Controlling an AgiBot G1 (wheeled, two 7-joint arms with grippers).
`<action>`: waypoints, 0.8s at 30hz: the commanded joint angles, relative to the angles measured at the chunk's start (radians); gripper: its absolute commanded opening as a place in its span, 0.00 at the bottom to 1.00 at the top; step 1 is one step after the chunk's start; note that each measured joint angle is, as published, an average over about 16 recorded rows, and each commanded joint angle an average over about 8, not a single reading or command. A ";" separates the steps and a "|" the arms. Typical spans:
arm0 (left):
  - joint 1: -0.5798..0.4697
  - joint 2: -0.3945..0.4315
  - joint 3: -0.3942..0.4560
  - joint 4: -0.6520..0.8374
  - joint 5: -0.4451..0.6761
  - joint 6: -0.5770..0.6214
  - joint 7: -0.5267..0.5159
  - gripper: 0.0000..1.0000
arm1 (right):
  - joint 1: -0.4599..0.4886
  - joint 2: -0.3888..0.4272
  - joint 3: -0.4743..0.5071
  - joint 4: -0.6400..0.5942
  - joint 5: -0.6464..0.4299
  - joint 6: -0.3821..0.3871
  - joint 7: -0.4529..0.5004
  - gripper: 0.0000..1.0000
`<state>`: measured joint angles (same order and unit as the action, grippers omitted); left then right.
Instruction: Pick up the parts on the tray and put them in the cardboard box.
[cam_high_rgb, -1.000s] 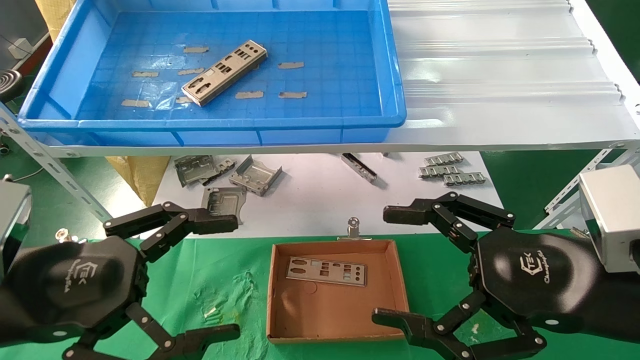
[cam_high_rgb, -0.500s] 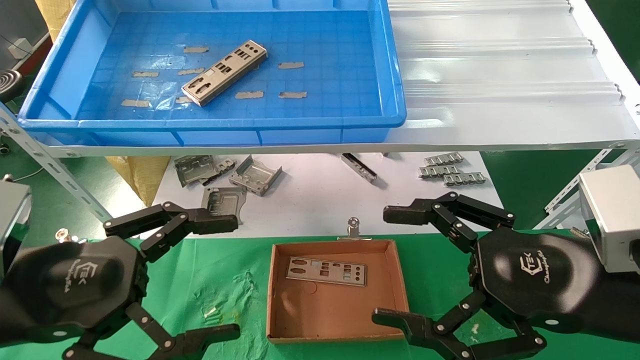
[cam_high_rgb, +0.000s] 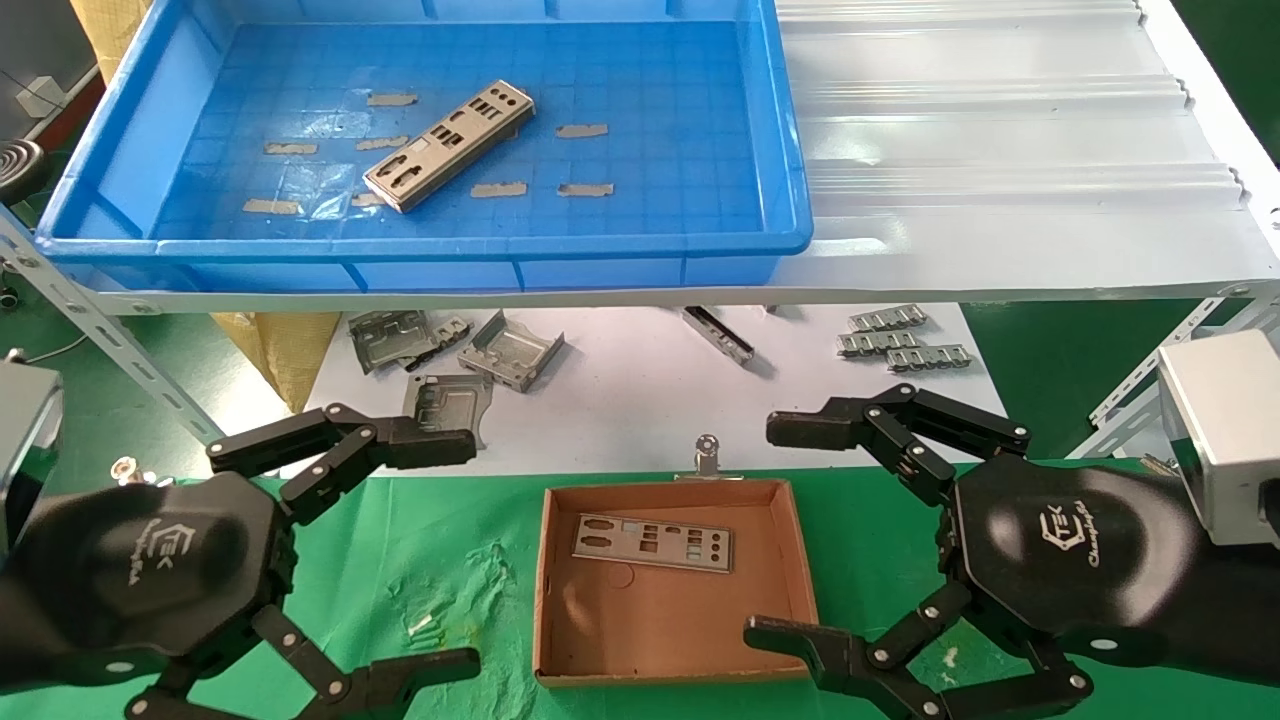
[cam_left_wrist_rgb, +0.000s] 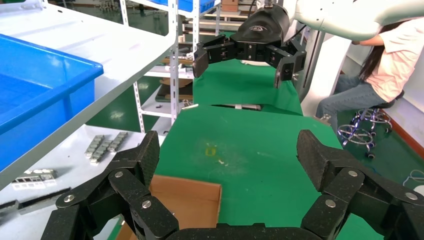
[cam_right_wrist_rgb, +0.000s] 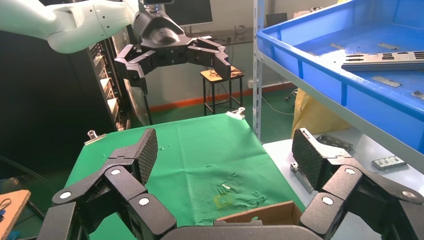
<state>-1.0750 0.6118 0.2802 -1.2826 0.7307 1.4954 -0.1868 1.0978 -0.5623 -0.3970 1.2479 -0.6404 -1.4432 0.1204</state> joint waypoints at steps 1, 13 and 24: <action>0.000 0.000 0.000 0.000 0.000 0.000 0.000 1.00 | 0.000 0.000 0.000 0.000 0.000 0.000 0.000 0.25; 0.000 0.000 0.000 0.000 0.000 0.000 0.000 1.00 | 0.000 0.000 0.000 0.000 0.000 0.000 0.000 0.00; 0.000 0.000 0.000 0.000 0.000 0.000 0.000 1.00 | 0.000 0.000 0.000 0.000 0.000 0.000 0.000 0.00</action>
<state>-1.0750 0.6118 0.2802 -1.2826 0.7307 1.4954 -0.1868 1.0978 -0.5623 -0.3970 1.2479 -0.6404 -1.4432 0.1204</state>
